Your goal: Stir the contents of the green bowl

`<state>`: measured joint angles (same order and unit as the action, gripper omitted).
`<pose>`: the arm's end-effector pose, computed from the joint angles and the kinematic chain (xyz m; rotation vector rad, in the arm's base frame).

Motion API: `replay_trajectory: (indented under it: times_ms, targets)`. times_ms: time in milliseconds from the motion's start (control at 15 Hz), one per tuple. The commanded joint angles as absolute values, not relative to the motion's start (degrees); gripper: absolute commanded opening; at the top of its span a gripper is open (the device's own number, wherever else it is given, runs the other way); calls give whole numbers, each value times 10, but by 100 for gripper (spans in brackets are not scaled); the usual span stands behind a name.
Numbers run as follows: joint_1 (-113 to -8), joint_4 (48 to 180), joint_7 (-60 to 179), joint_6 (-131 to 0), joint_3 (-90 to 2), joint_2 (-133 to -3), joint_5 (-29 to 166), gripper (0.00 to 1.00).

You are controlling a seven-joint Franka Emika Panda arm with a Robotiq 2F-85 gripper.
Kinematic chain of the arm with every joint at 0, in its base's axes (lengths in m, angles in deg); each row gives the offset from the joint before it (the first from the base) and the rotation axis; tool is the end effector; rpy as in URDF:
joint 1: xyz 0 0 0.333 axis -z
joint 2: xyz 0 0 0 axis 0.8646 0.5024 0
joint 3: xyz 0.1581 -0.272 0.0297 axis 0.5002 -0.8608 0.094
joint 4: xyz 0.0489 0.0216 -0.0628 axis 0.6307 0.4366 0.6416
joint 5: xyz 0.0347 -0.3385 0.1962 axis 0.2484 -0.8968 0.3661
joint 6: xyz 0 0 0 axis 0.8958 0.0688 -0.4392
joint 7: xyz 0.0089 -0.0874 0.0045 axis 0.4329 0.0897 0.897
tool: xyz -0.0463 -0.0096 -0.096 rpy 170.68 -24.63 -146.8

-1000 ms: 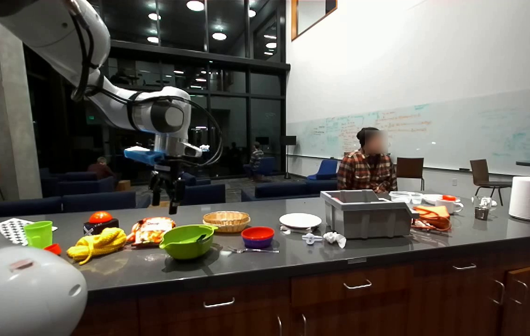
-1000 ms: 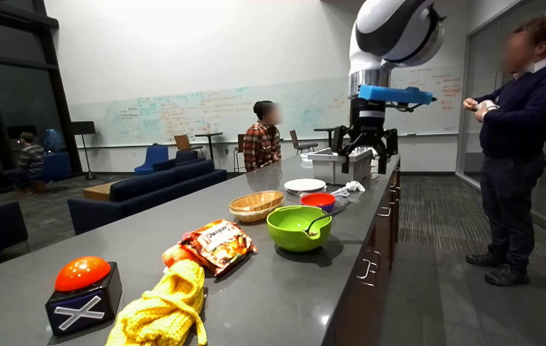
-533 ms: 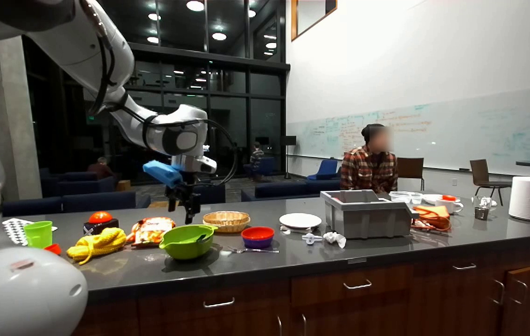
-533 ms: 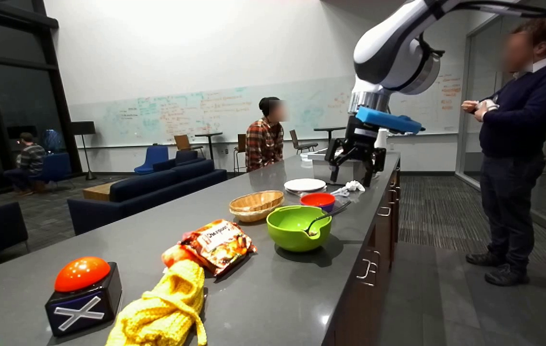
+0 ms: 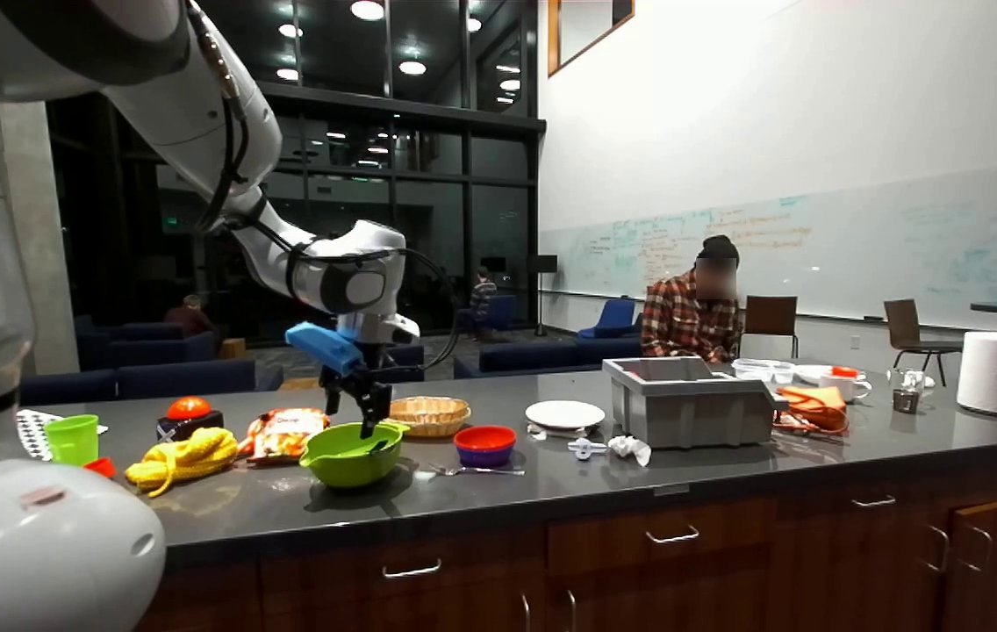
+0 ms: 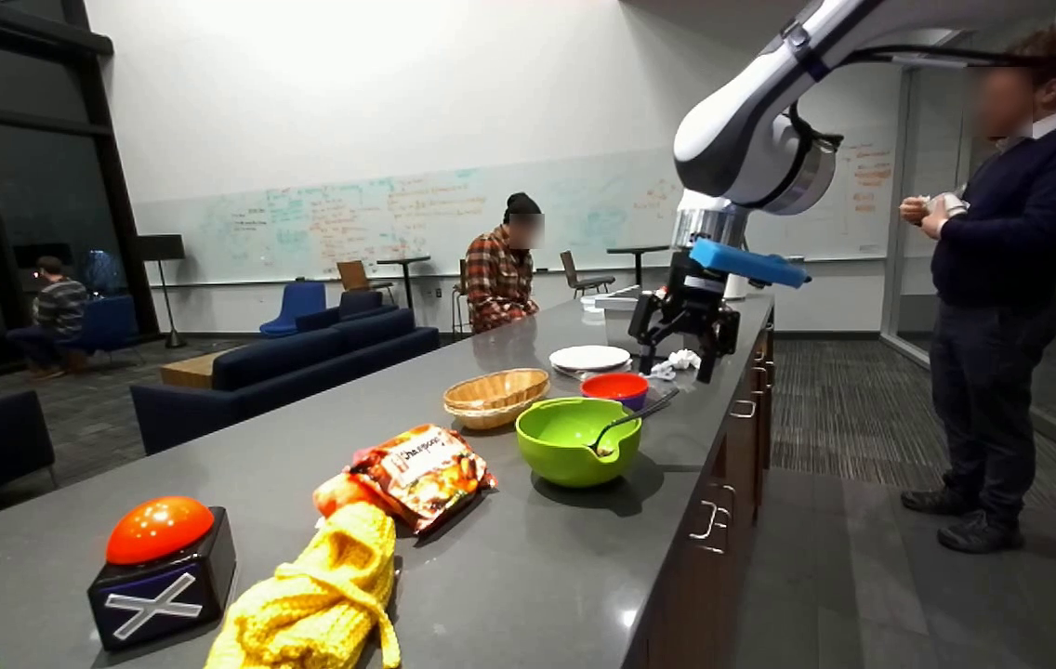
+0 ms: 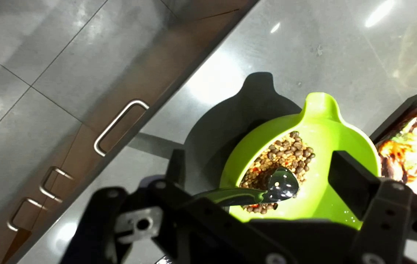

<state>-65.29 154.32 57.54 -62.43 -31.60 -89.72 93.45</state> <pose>0.4872 0.1298 0.3851 -2.8519 0.1602 -0.0243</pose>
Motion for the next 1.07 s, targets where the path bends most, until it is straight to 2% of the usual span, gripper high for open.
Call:
replay_trajectory:
  times_ms: [0,467,1000]
  targets:
    - [-659,1528,609,-621,-325,-890,909,100]
    - [-662,1527,629,-622,-319,-893,794,100]
    - [-656,1523,616,-642,-329,-860,775,100]
